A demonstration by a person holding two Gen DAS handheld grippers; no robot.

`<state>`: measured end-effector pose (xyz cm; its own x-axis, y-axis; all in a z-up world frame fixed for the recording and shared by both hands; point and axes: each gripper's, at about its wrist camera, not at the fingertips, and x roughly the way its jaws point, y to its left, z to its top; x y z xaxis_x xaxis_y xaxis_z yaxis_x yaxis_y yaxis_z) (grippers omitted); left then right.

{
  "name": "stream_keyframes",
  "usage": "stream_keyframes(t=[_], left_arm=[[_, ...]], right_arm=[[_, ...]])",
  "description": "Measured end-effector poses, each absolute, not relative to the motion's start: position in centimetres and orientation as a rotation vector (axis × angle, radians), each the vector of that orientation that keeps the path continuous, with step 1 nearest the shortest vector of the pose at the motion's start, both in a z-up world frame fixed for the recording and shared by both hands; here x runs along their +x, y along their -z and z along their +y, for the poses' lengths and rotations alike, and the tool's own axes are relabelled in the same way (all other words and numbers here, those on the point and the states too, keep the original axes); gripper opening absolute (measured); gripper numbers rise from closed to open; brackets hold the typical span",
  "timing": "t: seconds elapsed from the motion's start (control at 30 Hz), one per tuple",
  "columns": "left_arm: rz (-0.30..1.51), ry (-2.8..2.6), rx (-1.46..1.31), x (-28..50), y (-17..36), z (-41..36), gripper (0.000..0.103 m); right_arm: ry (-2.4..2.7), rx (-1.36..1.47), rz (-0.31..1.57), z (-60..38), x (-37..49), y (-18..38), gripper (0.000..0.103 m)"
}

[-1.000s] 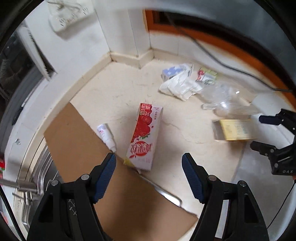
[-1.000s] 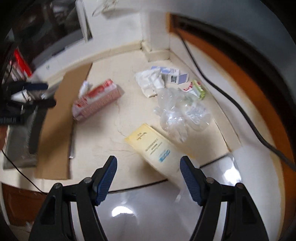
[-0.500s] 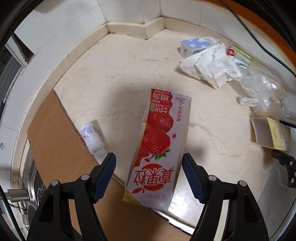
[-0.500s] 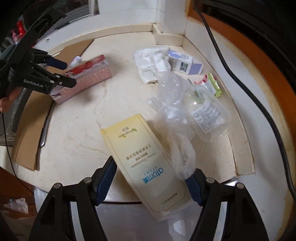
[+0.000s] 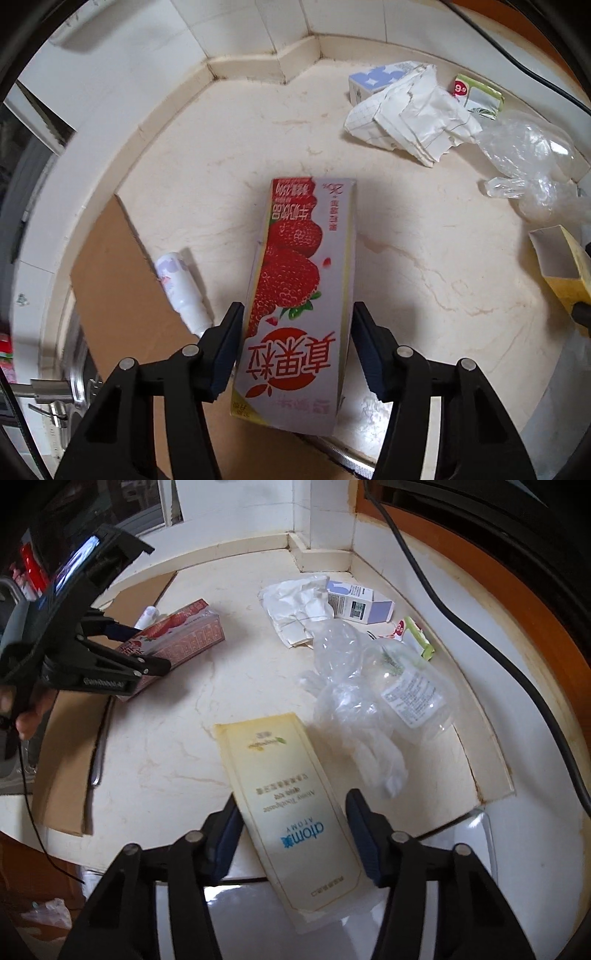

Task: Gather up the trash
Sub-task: 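Grasp the strawberry milk carton with the left gripper while the right gripper grasps the yellow toothpaste box, then lower both held boxes over the floor bin and open both grippers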

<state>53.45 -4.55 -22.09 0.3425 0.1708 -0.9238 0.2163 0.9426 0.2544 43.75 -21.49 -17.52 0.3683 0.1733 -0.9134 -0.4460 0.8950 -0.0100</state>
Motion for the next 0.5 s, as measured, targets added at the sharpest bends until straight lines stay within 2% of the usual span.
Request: stream_keyframes(t=[0.27, 0.3, 0.5], left_arm=[[1.182, 0.050, 0.339, 49.6, 17.3, -4.7, 0.055], [1.170, 0.059, 0.344, 48.5, 16.4, -4.9, 0.055], [1.130, 0.110, 0.372, 43.1, 12.1, -4.8, 0.055]], right_arm=[[-0.350, -0.212, 1.140, -21.5, 41.0, 16.4, 0.044], [-0.356, -0.200, 1.124, -21.3, 40.3, 15.7, 0.020], [-0.317, -0.153, 1.065, -20.1, 36.8, 11.5, 0.017]])
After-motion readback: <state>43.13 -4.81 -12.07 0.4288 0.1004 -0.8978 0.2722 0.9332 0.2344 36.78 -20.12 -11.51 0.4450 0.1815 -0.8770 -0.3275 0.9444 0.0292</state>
